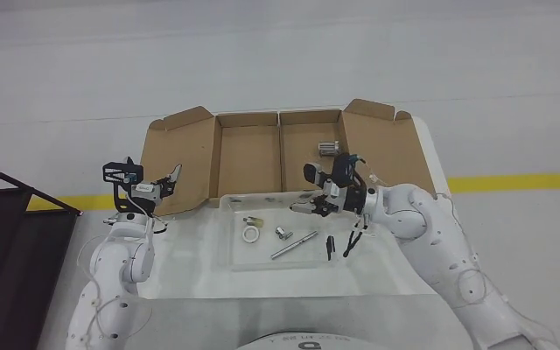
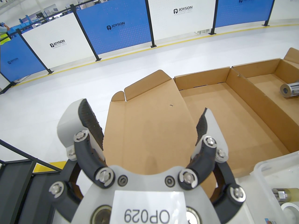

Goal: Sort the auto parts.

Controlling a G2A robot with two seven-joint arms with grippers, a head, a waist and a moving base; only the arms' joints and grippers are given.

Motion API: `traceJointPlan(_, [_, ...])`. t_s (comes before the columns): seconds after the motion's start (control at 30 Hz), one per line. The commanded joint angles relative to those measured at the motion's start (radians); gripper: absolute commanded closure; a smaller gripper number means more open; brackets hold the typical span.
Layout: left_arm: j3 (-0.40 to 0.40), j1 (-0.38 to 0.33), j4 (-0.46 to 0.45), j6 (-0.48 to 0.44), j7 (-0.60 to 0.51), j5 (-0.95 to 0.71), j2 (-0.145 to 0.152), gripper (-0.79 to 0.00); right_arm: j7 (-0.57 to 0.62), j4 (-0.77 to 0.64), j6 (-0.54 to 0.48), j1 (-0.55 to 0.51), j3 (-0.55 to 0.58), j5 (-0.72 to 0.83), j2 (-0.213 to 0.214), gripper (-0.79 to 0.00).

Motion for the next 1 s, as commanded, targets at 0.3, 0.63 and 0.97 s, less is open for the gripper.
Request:
traceJointPlan(0.3, [0.0,0.0,0.0,0.0,0.0,0.0,0.0,-0.785,-0.022,-0.073,0.285,-0.046,-0.127,-0.388,-0.021,-0.36])
traceJointPlan(0.63, [0.0,0.0,0.0,0.0,0.0,0.0,0.0,-0.785,0.098,-0.02,0.395,0.013,-0.205,-0.464,-0.044,-0.369])
traceJointPlan(0.97, [0.0,0.0,0.0,0.0,0.0,0.0,0.0,-0.785,0.136,-0.011,0.358,0.035,-0.268,-0.502,-0.056,-0.376])
